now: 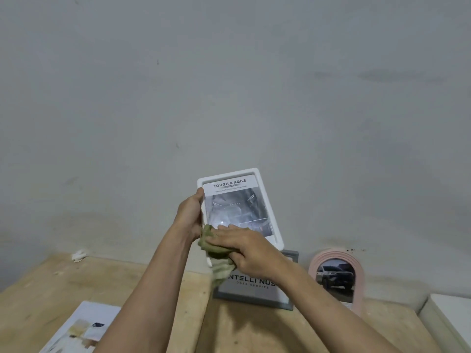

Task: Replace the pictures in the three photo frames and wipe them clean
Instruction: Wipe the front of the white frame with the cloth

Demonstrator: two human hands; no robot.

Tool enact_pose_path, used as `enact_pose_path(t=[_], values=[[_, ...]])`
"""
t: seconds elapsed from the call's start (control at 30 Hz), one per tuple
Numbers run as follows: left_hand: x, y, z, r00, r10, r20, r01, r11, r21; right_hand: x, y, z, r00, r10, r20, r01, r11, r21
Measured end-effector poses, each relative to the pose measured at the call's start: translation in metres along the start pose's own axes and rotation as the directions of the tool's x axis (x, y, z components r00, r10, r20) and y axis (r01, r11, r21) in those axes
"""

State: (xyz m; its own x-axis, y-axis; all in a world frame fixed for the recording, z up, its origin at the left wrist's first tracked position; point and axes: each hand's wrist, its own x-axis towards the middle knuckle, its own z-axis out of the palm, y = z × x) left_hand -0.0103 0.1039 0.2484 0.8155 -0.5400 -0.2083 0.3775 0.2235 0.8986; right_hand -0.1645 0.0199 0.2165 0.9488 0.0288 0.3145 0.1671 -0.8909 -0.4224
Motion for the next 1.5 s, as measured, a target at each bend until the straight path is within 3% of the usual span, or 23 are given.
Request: enact_pose_path(t=[0.13,0.23,0.3,0.43,0.5,0.67,0.8,1.0,1.07,1.17,1.23,1.27,1.43,1.47,1.5], values=[[0.012,0.002,-0.027,0.998,0.022,-0.066,-0.019,0.999,0.044,0.004,-0.004,0.027,0.998,0.003,0.057,-0.003,1.0,0.014],[0.03,-0.003,-0.058,0.991,0.038,-0.132,-0.027,0.996,0.086,0.021,-0.014,0.047,0.998,0.053,0.043,-0.061,0.974,0.216],[0.048,-0.013,-0.086,0.98,0.072,-0.185,-0.047,0.99,0.136,0.033,-0.02,0.06,0.989,0.144,0.033,-0.144,0.882,0.449],[0.056,-0.021,-0.134,0.948,0.14,-0.286,-0.083,0.976,0.2,0.058,-0.027,0.086,0.909,0.416,0.004,-0.253,0.547,0.798],[0.063,-0.025,-0.161,0.93,0.151,-0.335,-0.083,0.975,0.206,0.074,-0.026,0.101,0.854,0.52,-0.013,-0.248,0.428,0.869],[0.087,-0.04,-0.221,0.87,0.218,-0.443,-0.061,0.938,0.342,0.109,-0.006,0.129,0.789,0.614,0.013,-0.249,0.301,0.921],[0.093,-0.059,-0.256,0.824,0.265,-0.501,-0.053,0.916,0.397,0.141,0.034,0.151,0.782,0.62,0.053,-0.339,0.353,0.872],[0.106,-0.097,-0.303,0.735,0.263,-0.625,0.045,0.901,0.432,0.198,0.12,0.227,0.805,0.588,0.075,-0.508,0.62,0.598],[0.11,-0.107,-0.312,0.702,0.276,-0.656,0.062,0.894,0.443,0.212,0.148,0.264,0.824,0.56,0.084,-0.535,0.721,0.439],[0.113,-0.122,-0.322,0.666,0.265,-0.698,0.091,0.899,0.429,0.199,0.193,0.341,0.848,0.461,0.264,-0.489,0.871,0.052],[0.111,-0.128,-0.322,0.661,0.254,-0.706,0.09,0.907,0.411,0.172,0.209,0.384,0.82,0.428,0.382,-0.374,0.904,-0.21],[0.11,-0.13,-0.32,0.663,0.252,-0.705,0.088,0.909,0.408,0.161,0.21,0.393,0.796,0.438,0.418,-0.357,0.897,-0.26],[0.104,-0.133,-0.306,0.685,0.253,-0.684,0.083,0.905,0.418,0.17,0.2,0.375,0.77,0.44,0.462,-0.424,0.894,-0.144],[0.103,-0.131,-0.304,0.697,0.243,-0.674,0.086,0.906,0.415,0.174,0.19,0.357,0.785,0.454,0.422,-0.497,0.868,-0.008],[0.102,-0.13,-0.303,0.709,0.234,-0.665,0.087,0.907,0.412,0.175,0.179,0.341,0.772,0.482,0.414,-0.597,0.774,0.21]])
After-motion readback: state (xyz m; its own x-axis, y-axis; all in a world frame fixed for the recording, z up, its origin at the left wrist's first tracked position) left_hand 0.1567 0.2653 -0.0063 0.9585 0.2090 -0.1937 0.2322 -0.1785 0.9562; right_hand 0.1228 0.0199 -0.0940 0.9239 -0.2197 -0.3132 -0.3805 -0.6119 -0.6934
